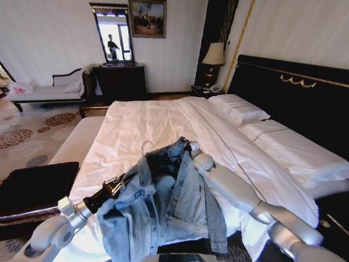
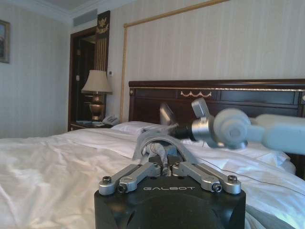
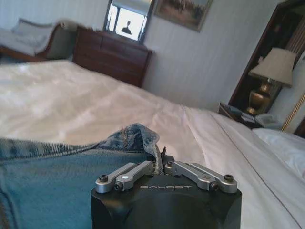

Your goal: Pick up the clothes from the bed and hang them on the clothes hanger.

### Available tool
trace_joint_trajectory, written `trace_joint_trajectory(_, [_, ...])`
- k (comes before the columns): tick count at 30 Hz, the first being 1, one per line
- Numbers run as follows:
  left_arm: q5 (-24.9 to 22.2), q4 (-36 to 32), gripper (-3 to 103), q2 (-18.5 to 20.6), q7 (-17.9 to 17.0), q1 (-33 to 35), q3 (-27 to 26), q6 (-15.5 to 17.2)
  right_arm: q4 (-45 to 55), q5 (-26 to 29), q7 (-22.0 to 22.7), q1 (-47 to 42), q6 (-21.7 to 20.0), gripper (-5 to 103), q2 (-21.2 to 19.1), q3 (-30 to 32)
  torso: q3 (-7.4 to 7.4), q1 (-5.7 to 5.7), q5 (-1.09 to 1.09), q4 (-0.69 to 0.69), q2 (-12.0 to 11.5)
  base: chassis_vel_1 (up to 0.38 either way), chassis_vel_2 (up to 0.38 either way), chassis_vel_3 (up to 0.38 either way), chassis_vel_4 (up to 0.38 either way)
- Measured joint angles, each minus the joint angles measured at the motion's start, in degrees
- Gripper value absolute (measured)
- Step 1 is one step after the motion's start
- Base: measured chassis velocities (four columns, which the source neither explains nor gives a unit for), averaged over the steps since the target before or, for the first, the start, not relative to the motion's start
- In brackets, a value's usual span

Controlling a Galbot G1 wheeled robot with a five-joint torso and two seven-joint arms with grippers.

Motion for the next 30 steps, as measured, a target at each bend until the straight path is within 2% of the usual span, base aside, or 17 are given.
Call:
trace_joint_trajectory(4, [0.87, 0.24, 3, -0.23, 0.0, -0.77, 1.24, -0.1, 3.57, 1.7, 0.49, 0.08, -0.16, 1, -1.35, 0.13, 0.0, 0.0, -0.01, 0.0, 0.0, 0.0, 0.0, 0.0, 0.0])
trace_joint_trajectory(7, [0.97, 0.97, 3, -0.07, -1.22, -4.6, 3.96, 0.09, 10.53, 4.96, 1.56, -0.13, -1.52, 1, -3.74, -0.07, 0.0, 0.0, -0.01, -0.02, 0.01, 0.0, 0.0, 0.0, 0.0])
trace_joint_trajectory(11, [0.87, 1.7, 3, 0.2, -1.69, -6.16, 5.1, 0.37, 12.01, 5.22, 1.65, -0.81, -1.74, 1, -4.46, -0.4, 0.0, 0.0, -0.01, -0.02, 0.0, 0.0, 0.0, 0.0, 0.0])
trace_joint_trajectory(20, [1.44, 3.1, 3, -0.63, -1.75, -5.58, 4.56, -0.08, 10.68, 4.24, 1.52, -2.07, -1.52, 1, -4.39, -0.4, 0.0, 0.0, -0.01, 0.0, 0.0, 0.0, 0.0, 0.0, 0.0])
trace_joint_trajectory(30, [-2.09, 9.59, 3, -2.39, -3.26, -9.8, 2.65, -0.77, 5.52, 2.51, -0.16, -1.25, -0.46, 1, -1.47, -3.8, 0.01, 0.0, -0.02, -0.02, 0.0, 0.0, 0.0, 0.0, 0.0])
